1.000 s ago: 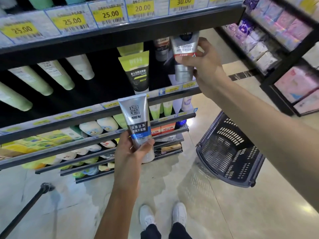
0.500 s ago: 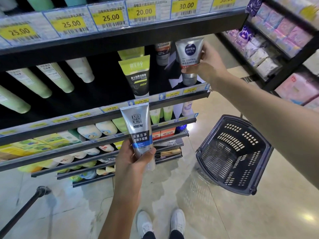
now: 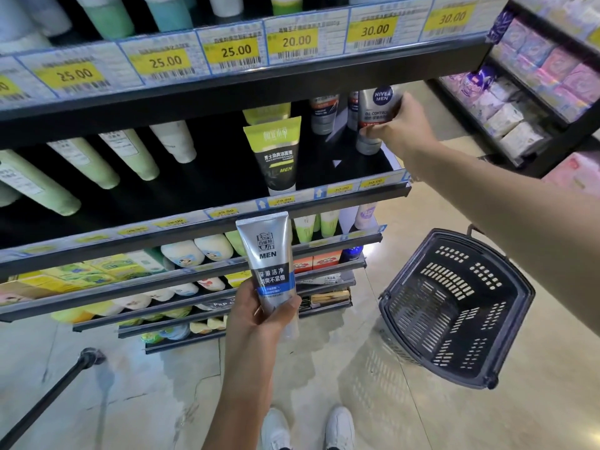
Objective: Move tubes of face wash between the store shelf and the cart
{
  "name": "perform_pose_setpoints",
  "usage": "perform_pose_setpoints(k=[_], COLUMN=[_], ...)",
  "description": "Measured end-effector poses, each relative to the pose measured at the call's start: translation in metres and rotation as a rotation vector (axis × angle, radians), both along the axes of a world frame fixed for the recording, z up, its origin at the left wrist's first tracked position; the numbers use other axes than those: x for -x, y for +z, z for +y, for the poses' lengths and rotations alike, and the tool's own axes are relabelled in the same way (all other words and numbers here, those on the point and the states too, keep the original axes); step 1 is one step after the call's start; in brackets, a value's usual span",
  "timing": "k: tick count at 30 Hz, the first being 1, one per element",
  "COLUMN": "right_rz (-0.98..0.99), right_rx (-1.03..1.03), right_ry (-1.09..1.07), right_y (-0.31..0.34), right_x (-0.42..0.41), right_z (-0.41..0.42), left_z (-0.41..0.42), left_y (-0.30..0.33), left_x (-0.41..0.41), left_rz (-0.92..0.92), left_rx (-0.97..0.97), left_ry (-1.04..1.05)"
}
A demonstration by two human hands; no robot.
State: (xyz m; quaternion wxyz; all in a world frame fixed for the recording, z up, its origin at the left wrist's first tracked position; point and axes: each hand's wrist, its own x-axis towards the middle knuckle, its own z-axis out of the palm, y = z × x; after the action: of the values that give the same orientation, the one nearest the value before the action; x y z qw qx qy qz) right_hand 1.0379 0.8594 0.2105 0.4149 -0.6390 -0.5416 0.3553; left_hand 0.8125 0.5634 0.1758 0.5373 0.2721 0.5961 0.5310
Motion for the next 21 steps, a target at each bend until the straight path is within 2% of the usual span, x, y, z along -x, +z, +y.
perform_pose_setpoints(k=[7, 13, 18, 21], right_rz=[0.012, 0.000, -0.313, -0.522], right_rx=[0.016, 0.115, 0.188, 0.137], right_ry=[-0.030, -0.042, -0.028, 0.081], right_y=[-0.004, -0.001, 0.026, 0.044], right_x=[0.002, -0.002, -0.002, 0.010], right_z=[0.006, -0.002, -0.050, -0.096], left_z=[-0.006, -0.011, -0.019, -0.026], left_y=[0.003, 0.011, 0.035, 0.057], left_x=[0.005, 0.012, 0.019, 0.027], left_rz=[0.036, 0.036, 0.042, 0.065], left_rx=[0.010, 0.009, 0.007, 0.010], left_ry=[-0.005, 0.021, 0.046, 0.072])
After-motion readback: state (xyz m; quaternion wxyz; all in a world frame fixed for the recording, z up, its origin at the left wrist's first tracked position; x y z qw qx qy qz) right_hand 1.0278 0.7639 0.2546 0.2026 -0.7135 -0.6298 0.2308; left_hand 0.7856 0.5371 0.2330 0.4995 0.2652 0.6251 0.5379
